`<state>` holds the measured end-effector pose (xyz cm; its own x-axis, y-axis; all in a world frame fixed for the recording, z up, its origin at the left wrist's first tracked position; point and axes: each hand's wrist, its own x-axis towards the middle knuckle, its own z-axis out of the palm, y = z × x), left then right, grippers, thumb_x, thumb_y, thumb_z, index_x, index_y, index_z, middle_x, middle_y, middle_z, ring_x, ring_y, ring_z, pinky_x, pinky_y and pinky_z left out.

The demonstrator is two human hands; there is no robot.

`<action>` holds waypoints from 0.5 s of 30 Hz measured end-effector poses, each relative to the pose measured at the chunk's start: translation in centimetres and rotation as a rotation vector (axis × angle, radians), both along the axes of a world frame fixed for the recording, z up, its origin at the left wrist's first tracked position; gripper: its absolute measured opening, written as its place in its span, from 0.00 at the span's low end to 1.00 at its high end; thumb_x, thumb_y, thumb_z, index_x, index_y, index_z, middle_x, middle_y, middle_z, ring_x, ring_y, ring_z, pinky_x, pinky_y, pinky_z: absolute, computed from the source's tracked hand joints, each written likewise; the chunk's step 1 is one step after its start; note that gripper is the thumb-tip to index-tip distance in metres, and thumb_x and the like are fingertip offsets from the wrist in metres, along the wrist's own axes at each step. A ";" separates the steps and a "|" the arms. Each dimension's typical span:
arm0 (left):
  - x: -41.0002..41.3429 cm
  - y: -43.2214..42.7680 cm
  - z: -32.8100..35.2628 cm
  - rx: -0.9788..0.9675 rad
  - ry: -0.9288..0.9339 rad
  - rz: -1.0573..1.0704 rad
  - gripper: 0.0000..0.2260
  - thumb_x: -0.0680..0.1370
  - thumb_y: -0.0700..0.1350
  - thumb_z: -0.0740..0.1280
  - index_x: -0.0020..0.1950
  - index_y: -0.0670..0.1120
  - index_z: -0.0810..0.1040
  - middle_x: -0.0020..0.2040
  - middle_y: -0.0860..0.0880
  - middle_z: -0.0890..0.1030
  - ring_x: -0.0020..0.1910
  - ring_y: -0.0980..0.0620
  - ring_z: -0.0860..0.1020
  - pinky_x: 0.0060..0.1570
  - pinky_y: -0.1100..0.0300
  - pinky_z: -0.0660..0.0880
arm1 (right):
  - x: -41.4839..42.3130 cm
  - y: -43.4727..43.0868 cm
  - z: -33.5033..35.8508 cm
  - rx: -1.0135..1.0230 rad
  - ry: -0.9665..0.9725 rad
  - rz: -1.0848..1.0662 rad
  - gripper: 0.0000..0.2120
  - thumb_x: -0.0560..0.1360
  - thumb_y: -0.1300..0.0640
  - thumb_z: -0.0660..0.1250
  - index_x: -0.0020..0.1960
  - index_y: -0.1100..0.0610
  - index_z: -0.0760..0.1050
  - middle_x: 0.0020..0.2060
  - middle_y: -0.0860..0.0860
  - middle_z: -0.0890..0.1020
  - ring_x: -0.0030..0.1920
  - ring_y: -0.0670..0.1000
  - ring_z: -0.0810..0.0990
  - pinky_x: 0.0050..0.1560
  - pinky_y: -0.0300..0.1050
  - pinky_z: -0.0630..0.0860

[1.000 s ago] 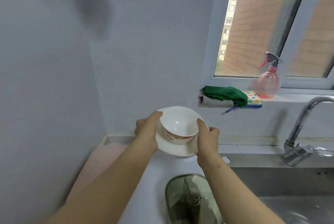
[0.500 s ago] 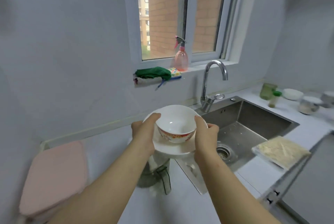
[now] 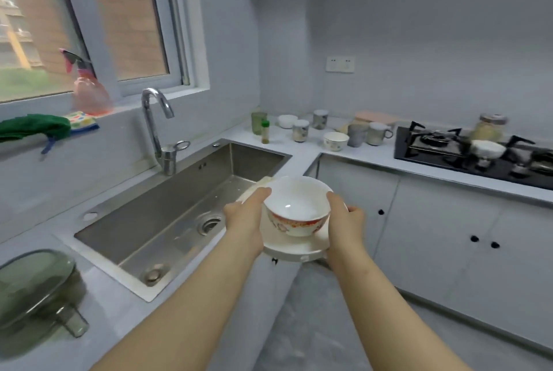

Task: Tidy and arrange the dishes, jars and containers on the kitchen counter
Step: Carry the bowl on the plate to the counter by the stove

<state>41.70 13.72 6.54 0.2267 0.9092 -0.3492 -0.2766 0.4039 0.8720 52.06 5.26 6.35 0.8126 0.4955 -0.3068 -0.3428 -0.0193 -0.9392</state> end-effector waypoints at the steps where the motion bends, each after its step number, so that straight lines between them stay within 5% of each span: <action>1: 2.5 -1.4 0.0 0.002 0.003 -0.041 0.22 0.70 0.42 0.73 0.61 0.44 0.68 0.57 0.43 0.75 0.56 0.38 0.76 0.56 0.42 0.74 | 2.2 -1.7 0.0 0.002 -0.008 -0.041 0.19 0.75 0.49 0.63 0.61 0.57 0.63 0.47 0.52 0.72 0.45 0.53 0.72 0.41 0.46 0.69; 3: 7.3 -4.1 -0.2 -0.012 0.011 -0.145 0.27 0.69 0.45 0.73 0.65 0.44 0.69 0.59 0.43 0.77 0.56 0.38 0.76 0.55 0.43 0.75 | 6.5 -5.0 -0.2 -0.002 -0.025 -0.117 0.18 0.75 0.50 0.63 0.60 0.58 0.64 0.49 0.53 0.71 0.40 0.50 0.71 0.34 0.44 0.66; 7: 15.4 -8.5 -0.9 -0.027 0.040 -0.248 0.26 0.70 0.47 0.73 0.65 0.45 0.70 0.60 0.43 0.76 0.53 0.42 0.76 0.37 0.56 0.73 | 13.6 -10.5 -0.7 -0.017 -0.047 -0.212 0.18 0.75 0.52 0.63 0.60 0.59 0.63 0.48 0.53 0.71 0.38 0.47 0.69 0.32 0.43 0.64; 11: 22.5 -12.5 -1.9 -0.062 0.050 -0.356 0.25 0.69 0.47 0.73 0.63 0.43 0.69 0.57 0.43 0.77 0.53 0.39 0.77 0.50 0.47 0.77 | 19.7 -15.3 -1.6 -0.018 -0.030 -0.310 0.15 0.76 0.52 0.63 0.57 0.57 0.63 0.41 0.49 0.69 0.38 0.46 0.69 0.31 0.43 0.63; 15: 29.3 -15.8 -3.0 -0.095 0.081 -0.463 0.25 0.69 0.47 0.73 0.58 0.46 0.63 0.58 0.43 0.74 0.55 0.38 0.76 0.56 0.42 0.75 | 25.2 -19.3 -2.9 -0.017 0.031 -0.400 0.17 0.75 0.52 0.64 0.58 0.57 0.63 0.50 0.53 0.72 0.44 0.51 0.73 0.37 0.44 0.70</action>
